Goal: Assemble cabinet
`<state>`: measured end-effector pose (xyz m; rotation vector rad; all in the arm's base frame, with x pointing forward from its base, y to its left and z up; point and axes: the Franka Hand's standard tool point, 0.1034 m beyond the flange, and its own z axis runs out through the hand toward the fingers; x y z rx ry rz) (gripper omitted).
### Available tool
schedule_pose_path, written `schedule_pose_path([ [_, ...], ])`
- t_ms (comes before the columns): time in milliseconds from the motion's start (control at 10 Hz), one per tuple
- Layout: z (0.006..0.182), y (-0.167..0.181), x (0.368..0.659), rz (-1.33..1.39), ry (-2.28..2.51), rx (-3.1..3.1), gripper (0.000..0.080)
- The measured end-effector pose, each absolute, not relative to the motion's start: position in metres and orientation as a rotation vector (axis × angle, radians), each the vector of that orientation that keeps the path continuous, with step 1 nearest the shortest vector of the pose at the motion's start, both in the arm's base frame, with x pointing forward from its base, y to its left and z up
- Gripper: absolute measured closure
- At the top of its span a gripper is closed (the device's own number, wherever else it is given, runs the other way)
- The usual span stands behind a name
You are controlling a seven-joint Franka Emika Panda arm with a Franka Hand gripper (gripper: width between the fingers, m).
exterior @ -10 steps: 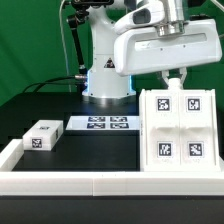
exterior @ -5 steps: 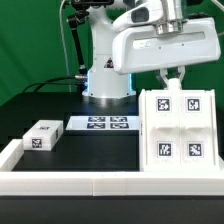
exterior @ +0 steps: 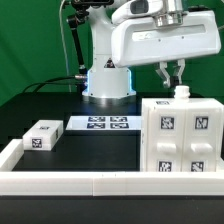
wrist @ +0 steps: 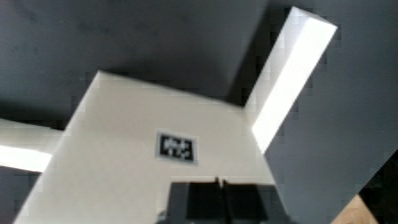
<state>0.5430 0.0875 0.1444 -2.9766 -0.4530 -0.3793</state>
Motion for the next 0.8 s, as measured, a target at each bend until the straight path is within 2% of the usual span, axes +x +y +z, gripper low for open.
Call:
schedule_pose_path([
  [100,0.144,0.087,0.542,-0.378,-0.453,-2.977,0.0798],
  [300,0.144,0.087,0.542,-0.378,-0.453,-2.977,0.0554],
  [400,0.142,0.088,0.542,-0.375,-0.45,-2.977,0.0554],
  [500,0.131,0.091,0.534,-0.346,-0.427,-2.977,0.0372],
  [600,0.122,0.086,0.522,-0.309,-0.406,-2.985,0.0238],
  [700,0.114,0.073,0.512,-0.282,-0.411,-2.994,0.0238],
  [800,0.104,0.052,0.499,-0.252,-0.432,-3.006,0.0065],
])
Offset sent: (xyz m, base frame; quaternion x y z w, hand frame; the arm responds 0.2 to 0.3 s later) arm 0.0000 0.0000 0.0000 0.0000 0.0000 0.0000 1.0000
